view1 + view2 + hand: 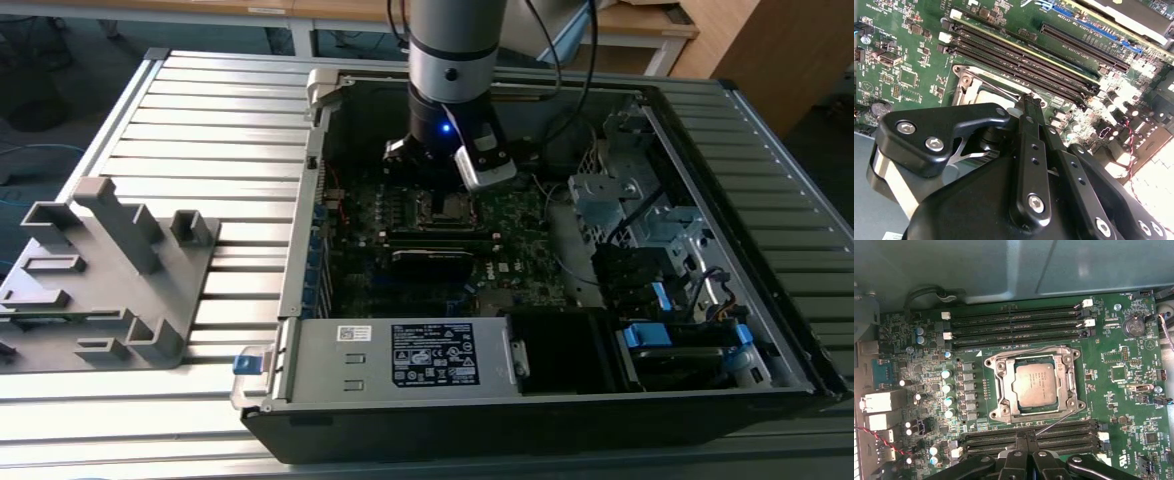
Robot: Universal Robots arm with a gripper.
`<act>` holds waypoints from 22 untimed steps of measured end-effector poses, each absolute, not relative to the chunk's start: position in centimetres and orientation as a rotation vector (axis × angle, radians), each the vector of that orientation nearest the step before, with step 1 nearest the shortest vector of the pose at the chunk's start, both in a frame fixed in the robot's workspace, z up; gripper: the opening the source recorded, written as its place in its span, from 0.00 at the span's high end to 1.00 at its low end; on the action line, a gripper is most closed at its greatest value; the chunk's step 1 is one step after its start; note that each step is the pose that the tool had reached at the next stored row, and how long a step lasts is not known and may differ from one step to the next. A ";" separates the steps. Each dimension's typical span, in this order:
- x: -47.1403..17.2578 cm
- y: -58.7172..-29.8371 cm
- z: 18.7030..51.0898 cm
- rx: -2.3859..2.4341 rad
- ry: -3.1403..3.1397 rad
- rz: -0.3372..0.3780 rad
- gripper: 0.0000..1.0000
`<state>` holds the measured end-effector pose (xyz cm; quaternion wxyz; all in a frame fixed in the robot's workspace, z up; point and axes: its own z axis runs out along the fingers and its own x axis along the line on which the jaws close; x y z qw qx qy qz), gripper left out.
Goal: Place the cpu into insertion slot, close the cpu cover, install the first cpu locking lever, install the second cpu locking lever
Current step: 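Install the second cpu locking lever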
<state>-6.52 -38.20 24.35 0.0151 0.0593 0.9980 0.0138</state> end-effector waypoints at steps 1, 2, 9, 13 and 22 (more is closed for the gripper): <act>-6.6 -38.2 24.4 0.184 3.106 0.043 0.89; -6.6 -38.2 24.4 0.185 3.106 0.043 0.89; -6.7 -38.2 24.4 0.184 3.106 0.043 0.89; -6.7 -38.2 24.4 0.184 3.106 0.043 0.89; -6.7 -38.2 24.0 0.184 3.106 0.041 0.89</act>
